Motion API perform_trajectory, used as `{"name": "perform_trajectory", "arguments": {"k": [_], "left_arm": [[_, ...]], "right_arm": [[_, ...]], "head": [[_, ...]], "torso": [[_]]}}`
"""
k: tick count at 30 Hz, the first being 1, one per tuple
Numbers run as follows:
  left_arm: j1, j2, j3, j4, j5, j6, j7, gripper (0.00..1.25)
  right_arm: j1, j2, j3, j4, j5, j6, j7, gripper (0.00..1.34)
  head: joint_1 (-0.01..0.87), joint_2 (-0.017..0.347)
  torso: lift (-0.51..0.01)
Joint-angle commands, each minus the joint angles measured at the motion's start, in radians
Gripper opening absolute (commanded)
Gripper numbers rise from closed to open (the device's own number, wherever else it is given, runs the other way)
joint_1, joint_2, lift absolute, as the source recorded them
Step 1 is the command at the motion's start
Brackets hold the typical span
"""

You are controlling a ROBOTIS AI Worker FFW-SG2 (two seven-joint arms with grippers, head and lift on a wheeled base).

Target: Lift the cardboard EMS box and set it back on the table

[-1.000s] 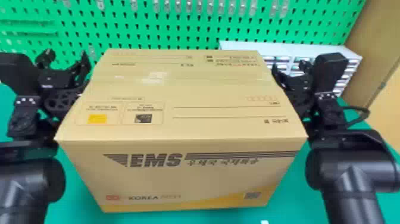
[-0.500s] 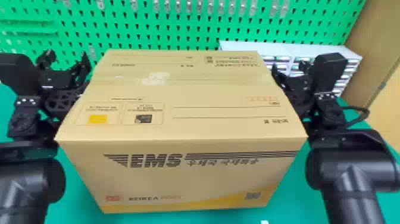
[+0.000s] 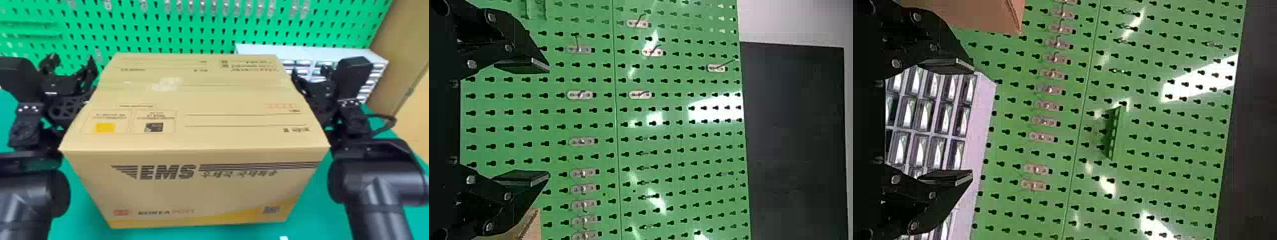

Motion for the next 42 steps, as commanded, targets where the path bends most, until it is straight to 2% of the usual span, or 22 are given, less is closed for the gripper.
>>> {"name": "perform_trajectory", "arguments": {"k": [1,18,34,42], "left_arm": [[0.0,0.0,-0.001,0.0,0.0,0.0,0.0,0.76],[0.008,0.0,0.008,0.005,-0.011,0.012,0.003,0.76],[0.029,0.0,0.027,0.097,-0.011,0.011,0.005,0.76],[0.029,0.0,0.028,0.132,-0.011,0.012,0.005,0.76]], "right_arm": [[-0.002,0.0,0.001,0.0,0.0,0.0,0.0,0.83],[0.003,0.002,-0.005,0.02,0.009,0.009,0.0,0.83],[0.02,-0.012,-0.013,0.12,0.01,-0.009,0.0,0.83],[0.026,-0.017,-0.018,0.143,0.007,-0.009,0.0,0.83]], "head": [[0.678,-0.014],[0.678,-0.014],[0.678,-0.014],[0.678,-0.014]], "torso": [[-0.092],[-0.092],[-0.092],[-0.092]]}}
